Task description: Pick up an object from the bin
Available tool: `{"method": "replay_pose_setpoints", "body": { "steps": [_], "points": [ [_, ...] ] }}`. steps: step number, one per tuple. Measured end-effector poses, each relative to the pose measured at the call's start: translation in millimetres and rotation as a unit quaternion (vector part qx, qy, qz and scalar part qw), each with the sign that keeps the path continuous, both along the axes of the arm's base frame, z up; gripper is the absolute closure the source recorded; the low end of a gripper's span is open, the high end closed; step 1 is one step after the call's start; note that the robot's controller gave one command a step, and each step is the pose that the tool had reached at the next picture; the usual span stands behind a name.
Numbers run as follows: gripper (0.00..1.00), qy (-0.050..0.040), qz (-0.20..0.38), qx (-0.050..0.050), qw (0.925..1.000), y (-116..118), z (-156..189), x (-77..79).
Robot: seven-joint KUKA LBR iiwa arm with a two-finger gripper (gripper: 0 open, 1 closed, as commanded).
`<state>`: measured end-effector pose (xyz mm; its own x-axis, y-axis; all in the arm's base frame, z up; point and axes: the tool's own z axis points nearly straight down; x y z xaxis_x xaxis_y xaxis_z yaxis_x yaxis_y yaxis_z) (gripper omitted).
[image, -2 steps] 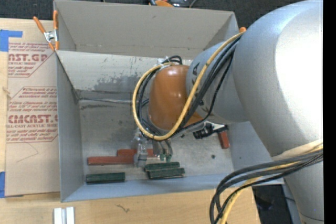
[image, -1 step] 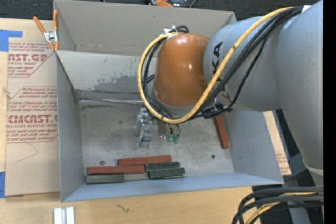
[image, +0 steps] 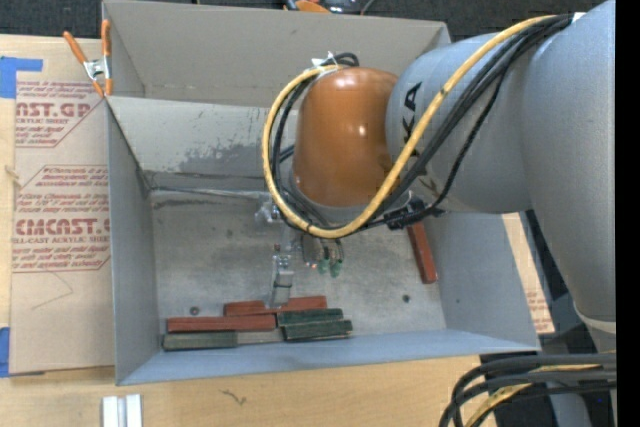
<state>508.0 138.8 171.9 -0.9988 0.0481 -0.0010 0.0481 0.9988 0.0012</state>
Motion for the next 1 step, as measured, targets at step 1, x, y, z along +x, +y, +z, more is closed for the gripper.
{"method": "replay_pose_setpoints", "body": {
  "steps": [1],
  "points": [
    [0.0, -0.0013, 0.078, 0.0, 0.9969, 34.4, -103.8, -23.7]
  ]
}}
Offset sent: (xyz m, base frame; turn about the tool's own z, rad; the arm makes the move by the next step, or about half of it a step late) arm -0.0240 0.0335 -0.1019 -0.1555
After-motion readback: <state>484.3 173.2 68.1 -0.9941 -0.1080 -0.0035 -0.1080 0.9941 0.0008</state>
